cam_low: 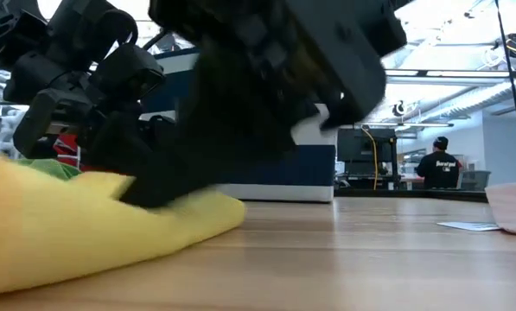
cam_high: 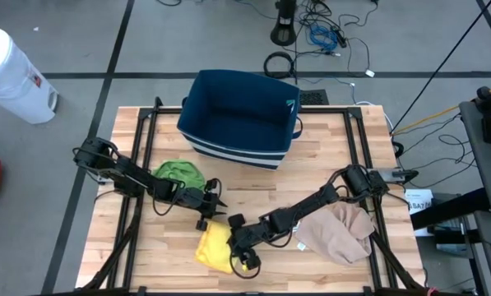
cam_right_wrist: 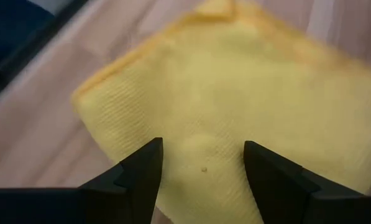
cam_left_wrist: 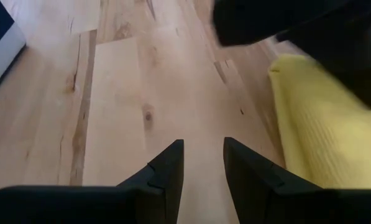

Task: Fold towel
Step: Fold the yellow towel

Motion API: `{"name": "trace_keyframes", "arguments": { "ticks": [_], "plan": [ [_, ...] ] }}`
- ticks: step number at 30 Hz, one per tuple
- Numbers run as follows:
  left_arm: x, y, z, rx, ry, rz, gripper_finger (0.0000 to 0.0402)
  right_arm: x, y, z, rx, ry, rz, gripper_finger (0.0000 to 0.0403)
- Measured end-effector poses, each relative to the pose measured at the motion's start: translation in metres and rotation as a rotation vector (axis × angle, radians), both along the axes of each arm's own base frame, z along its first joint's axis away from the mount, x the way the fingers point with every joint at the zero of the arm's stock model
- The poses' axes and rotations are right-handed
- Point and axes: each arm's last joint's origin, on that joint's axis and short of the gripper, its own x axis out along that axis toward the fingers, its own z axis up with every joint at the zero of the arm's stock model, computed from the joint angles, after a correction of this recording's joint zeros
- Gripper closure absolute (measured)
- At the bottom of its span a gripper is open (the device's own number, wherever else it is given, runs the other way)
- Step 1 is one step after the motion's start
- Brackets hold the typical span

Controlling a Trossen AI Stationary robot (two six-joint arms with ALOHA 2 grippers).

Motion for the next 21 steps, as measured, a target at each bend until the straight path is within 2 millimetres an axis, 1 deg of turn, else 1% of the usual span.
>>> {"name": "trace_keyframes", "arguments": {
  "ticks": [7, 15, 19, 21],
  "plan": [
    [0.001, 0.002, 0.001, 0.010, -0.009, 0.017, 0.0282, -0.008, -0.011, -0.015, 0.007, 0.002, -0.050, 0.0193],
    [0.003, 0.003, 0.004, 0.063, -0.053, 0.060, 0.0282, -0.016, -0.028, -0.023, -0.089, 0.138, -0.035, 0.0193],
    [0.003, 0.004, 0.005, 0.076, -0.067, 0.082, 0.0282, -0.021, -0.041, -0.022, -0.157, 0.213, -0.079, 0.0193],
    [0.003, 0.004, 0.005, 0.082, -0.069, 0.088, 0.0282, -0.024, -0.047, -0.017, -0.213, 0.242, -0.108, 0.0193]
  ]
}}
